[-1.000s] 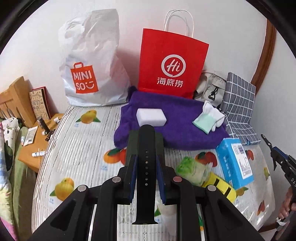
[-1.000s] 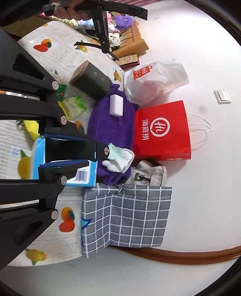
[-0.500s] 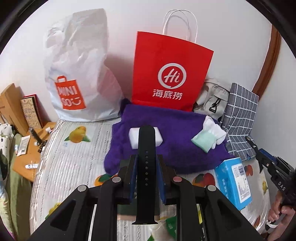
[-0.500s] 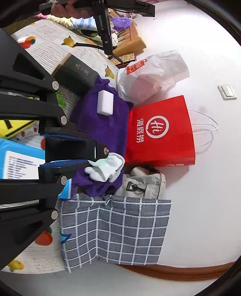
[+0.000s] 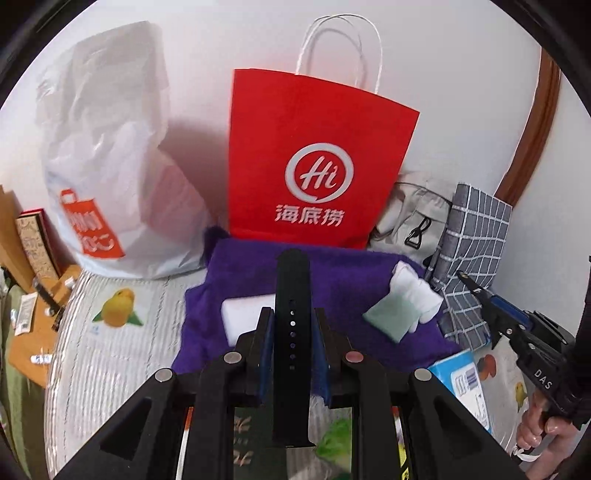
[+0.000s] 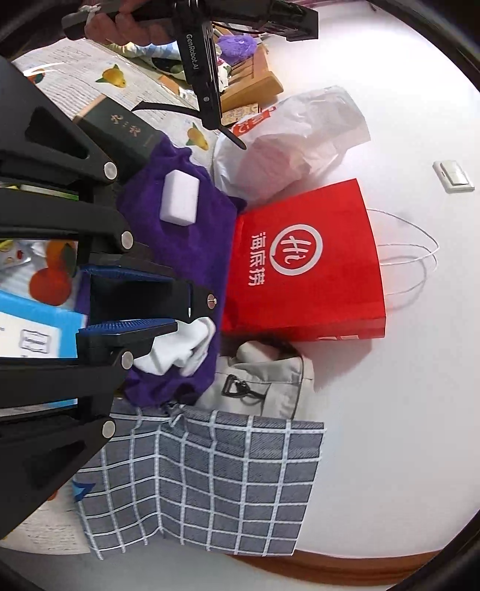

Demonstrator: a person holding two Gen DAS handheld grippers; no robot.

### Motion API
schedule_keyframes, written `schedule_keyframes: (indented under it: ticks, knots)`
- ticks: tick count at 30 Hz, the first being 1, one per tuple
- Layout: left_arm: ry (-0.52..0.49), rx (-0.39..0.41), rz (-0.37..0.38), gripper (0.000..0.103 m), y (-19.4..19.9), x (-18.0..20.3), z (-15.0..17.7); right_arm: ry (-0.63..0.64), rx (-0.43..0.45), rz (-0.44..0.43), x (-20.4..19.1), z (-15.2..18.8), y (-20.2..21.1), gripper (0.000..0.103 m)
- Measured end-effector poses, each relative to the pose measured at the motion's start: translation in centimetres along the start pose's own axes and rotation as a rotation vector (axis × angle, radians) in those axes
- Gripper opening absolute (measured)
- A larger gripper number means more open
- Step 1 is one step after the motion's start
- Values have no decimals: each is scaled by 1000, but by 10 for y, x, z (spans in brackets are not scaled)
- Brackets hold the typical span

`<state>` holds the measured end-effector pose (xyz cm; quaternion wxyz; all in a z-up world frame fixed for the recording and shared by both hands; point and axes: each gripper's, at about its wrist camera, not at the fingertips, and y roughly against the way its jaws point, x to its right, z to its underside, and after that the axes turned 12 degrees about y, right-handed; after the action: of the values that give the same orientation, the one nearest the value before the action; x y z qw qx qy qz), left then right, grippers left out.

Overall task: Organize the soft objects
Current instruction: 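Lift the black strap with both grippers and carry it toward the purple towel, then lower the strap onto the purple towel and open both grippers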

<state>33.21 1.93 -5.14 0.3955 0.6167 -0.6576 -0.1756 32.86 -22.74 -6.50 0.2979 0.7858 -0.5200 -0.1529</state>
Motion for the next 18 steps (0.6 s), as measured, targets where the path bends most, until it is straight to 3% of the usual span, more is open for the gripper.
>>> schedule_keyframes:
  ticks: [9,18]
  knots:
    - [9,-21,15,19,-36,11,-23,15,17,-14,8,-23,-27,20]
    - [54,-83,4,19,-94,-1,-22,-3,-92,-94,19,-4,-82,20]
